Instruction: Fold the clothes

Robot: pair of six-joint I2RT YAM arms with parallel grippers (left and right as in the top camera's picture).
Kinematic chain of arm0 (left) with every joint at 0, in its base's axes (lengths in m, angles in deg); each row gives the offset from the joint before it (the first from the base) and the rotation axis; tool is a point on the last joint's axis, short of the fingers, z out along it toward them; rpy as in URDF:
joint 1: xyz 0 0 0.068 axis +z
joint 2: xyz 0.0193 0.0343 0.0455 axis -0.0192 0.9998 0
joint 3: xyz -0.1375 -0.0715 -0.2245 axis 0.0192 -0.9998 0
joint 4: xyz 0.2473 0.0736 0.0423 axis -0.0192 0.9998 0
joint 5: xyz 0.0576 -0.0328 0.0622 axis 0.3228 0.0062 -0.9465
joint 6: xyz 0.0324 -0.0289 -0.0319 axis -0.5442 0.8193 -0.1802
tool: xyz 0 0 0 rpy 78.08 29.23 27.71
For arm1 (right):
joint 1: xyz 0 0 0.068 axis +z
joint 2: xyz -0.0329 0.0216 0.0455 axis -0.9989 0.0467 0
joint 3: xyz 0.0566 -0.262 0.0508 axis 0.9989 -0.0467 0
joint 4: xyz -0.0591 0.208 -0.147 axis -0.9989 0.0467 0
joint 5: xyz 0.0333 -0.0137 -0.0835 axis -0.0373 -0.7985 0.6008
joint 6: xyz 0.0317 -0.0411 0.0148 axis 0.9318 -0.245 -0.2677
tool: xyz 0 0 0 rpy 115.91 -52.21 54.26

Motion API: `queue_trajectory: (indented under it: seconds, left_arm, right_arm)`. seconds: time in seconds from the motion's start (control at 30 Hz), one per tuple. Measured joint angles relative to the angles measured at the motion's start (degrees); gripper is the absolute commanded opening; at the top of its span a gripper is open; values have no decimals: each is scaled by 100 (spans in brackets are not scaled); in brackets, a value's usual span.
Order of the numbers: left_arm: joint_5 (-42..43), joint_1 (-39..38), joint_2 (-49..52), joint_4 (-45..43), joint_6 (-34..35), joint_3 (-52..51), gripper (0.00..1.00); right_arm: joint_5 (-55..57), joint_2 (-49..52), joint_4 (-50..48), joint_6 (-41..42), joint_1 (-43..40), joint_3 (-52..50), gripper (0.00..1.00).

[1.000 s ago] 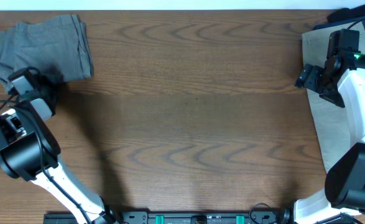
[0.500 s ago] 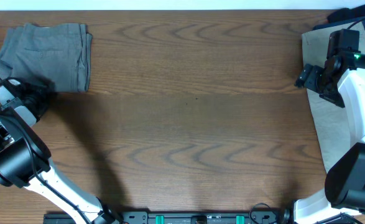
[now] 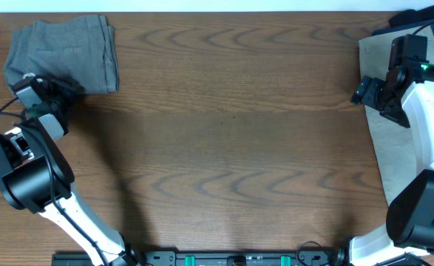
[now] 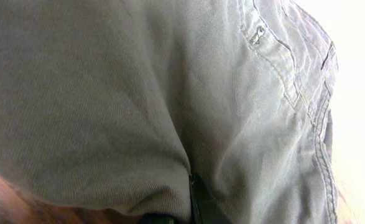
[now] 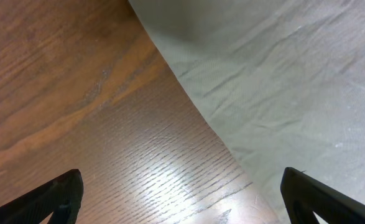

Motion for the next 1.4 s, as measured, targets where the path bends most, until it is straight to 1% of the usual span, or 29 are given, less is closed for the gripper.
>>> queue_trajectory:
  seconds: [0.17, 0.43, 0.57, 0.73, 0.9, 1.03, 1.23, 1.4]
  left_arm:
    - [192, 15, 26, 330, -48, 278, 6]
    - [927, 205, 26, 1062, -636, 468, 6]
    - [1340, 407, 28, 1215, -949, 468, 6]
    - [1550, 562, 28, 1290, -1237, 468, 6]
    - [1471, 544, 28, 1228, -1335, 468, 6]
    - [1132, 422, 28, 1056, -1303, 468, 6]
    - [444, 50, 39, 592, -870, 468, 6]
    - [-9, -297, 214, 149, -566, 470, 14]
  right_arm:
    - [0, 0, 0, -2, 0, 0, 99]
    - [0, 0, 0, -2, 0, 0, 99]
    - [0, 0, 0, 0, 0, 0, 99]
    - [0, 0, 0, -2, 0, 0, 99]
    - [0, 0, 0, 0, 0, 0, 99]
    - [0, 0, 0, -2, 0, 0, 99]
    - [0, 0, 0, 0, 0, 0, 99]
    - [0, 0, 0, -2, 0, 0, 99]
